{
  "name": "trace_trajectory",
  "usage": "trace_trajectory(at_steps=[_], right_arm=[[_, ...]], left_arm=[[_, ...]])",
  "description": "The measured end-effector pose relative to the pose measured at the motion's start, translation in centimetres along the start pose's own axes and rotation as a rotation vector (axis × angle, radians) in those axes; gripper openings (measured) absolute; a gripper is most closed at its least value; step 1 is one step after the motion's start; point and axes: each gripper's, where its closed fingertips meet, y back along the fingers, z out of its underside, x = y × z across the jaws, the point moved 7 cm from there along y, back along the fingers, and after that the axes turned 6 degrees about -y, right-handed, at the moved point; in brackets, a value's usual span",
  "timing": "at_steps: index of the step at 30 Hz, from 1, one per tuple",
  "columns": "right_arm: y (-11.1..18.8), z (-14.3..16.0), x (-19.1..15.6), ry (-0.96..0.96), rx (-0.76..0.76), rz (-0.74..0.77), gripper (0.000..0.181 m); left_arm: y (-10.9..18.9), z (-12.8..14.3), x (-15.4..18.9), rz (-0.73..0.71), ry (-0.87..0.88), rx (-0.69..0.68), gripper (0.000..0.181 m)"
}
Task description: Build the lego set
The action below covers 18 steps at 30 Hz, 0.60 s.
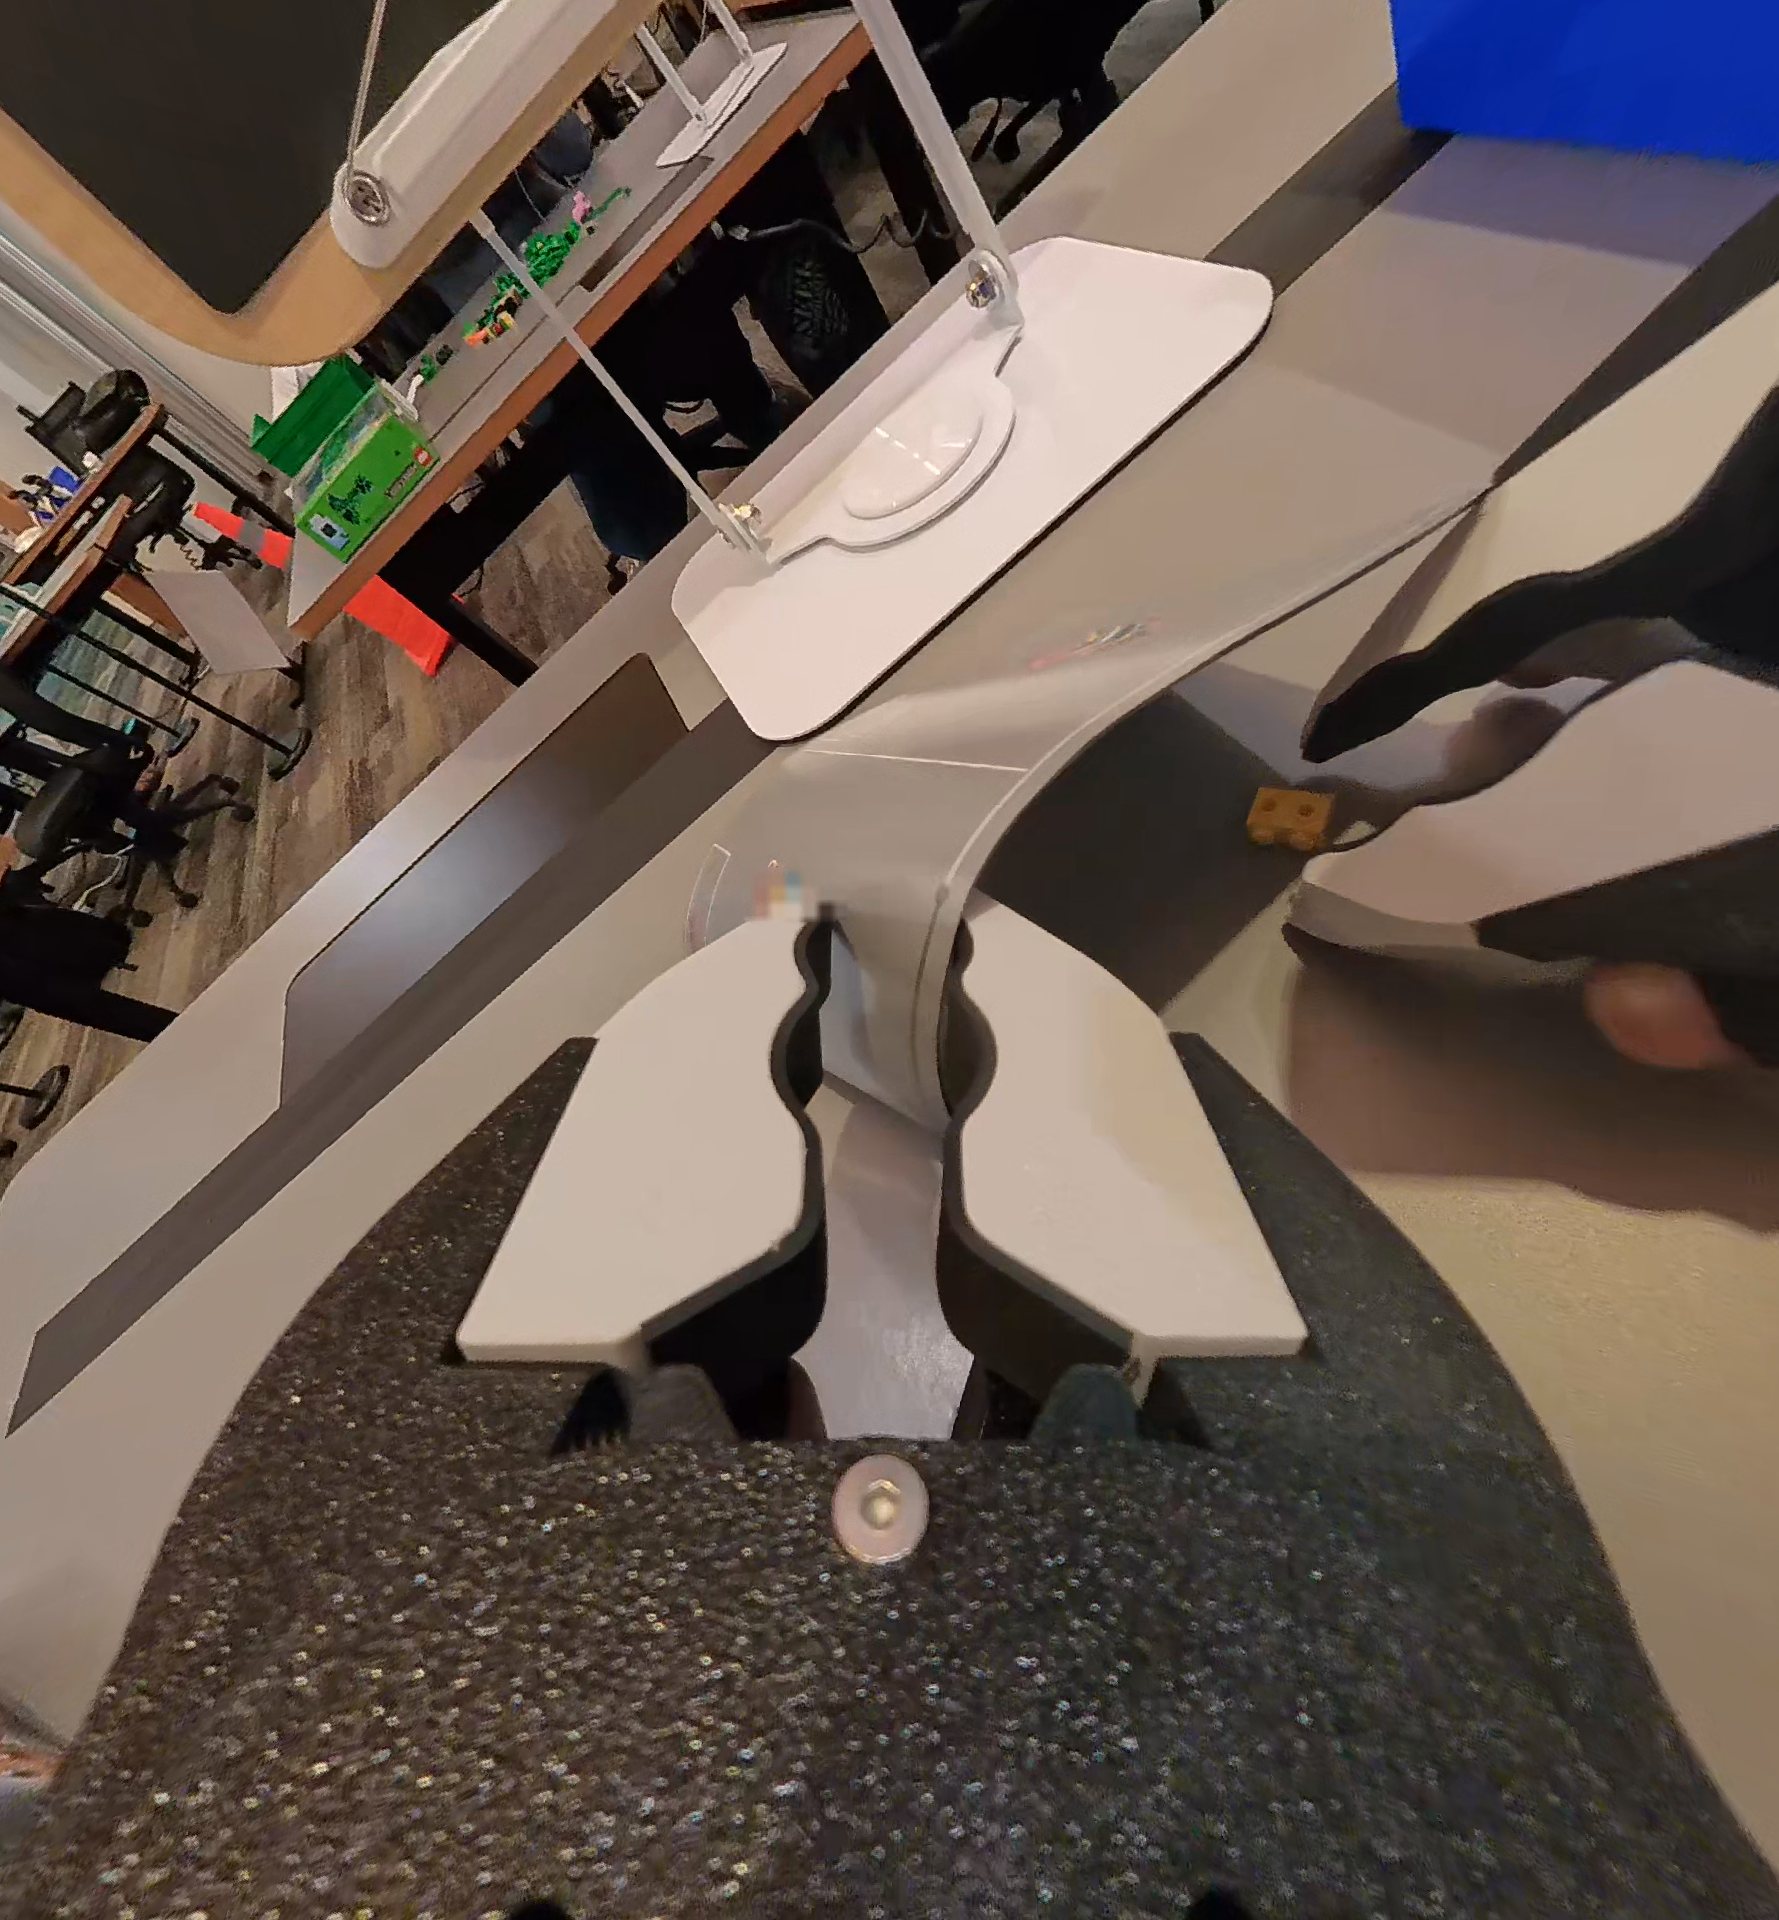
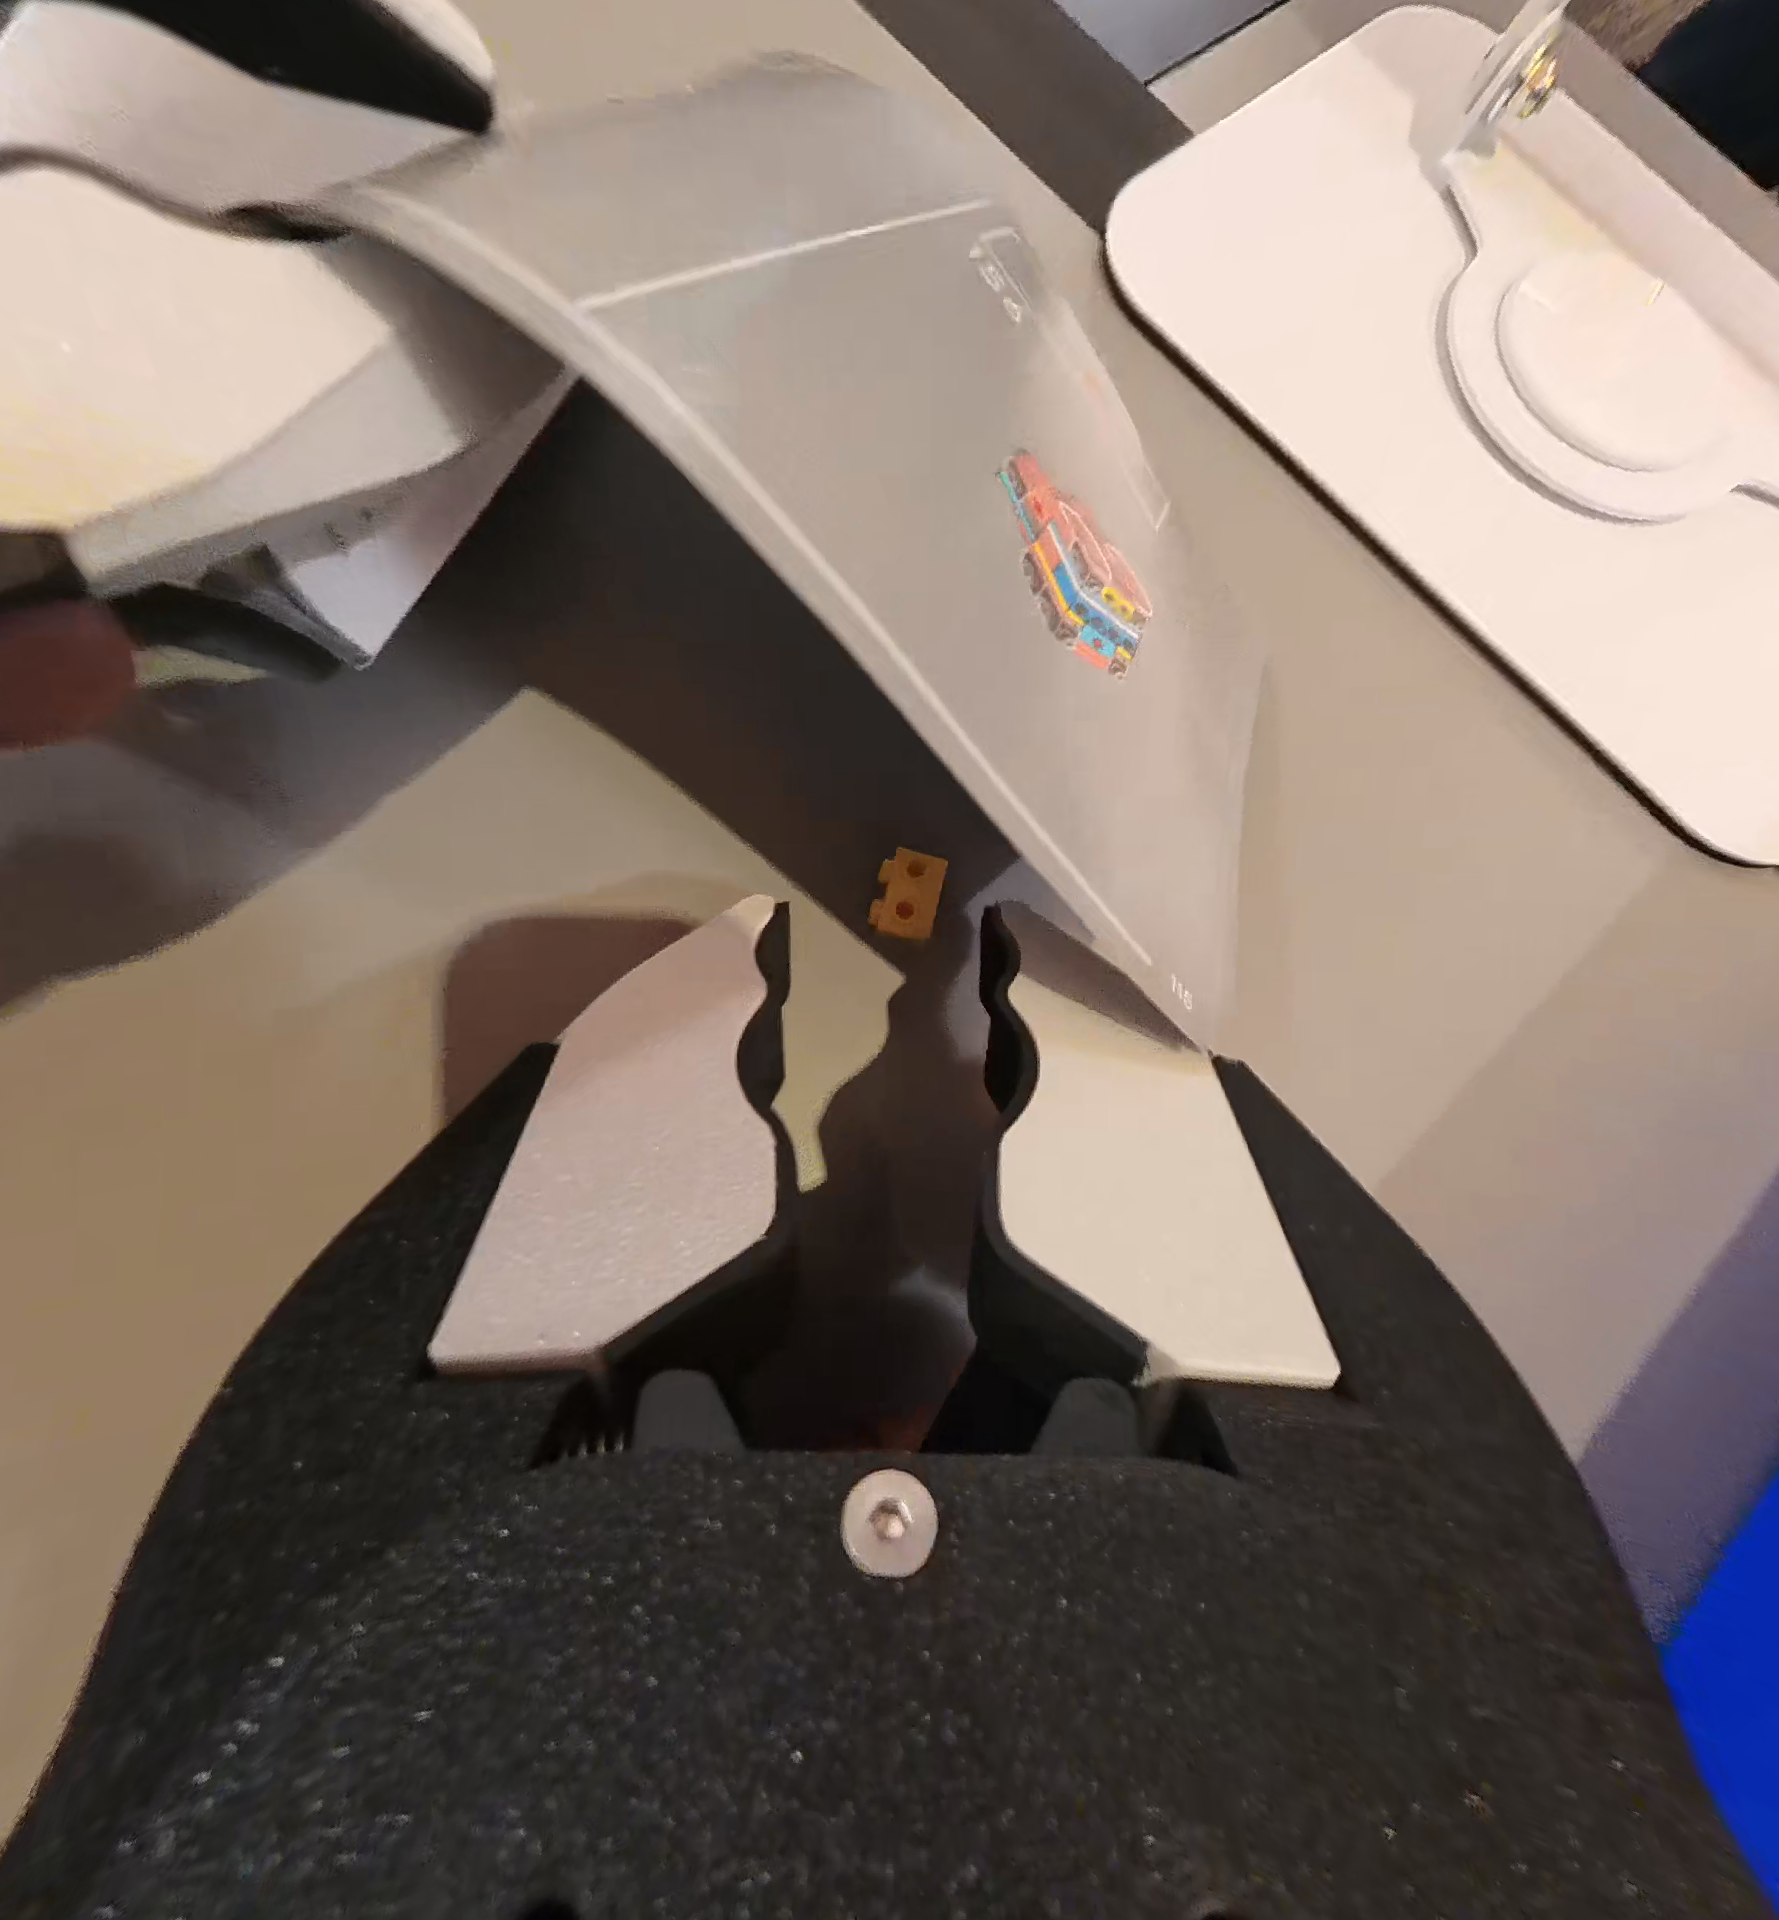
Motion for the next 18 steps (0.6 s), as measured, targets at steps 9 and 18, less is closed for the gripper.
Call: trace_trajectory(at_steps=[9,18], right_arm=[[-0.2,0.0,0.5,-0.038,-0.034,-0.033,0.011],[4.5,3.8,-1.4,0.141,0.038,-0.114,0.011]], left_arm=[[-0.1,0.4,0.8,0.025,-0.052,-0.014,0.022],[0.9,1.1,2.5,0.113,-0.167,-0.01,0.025]])
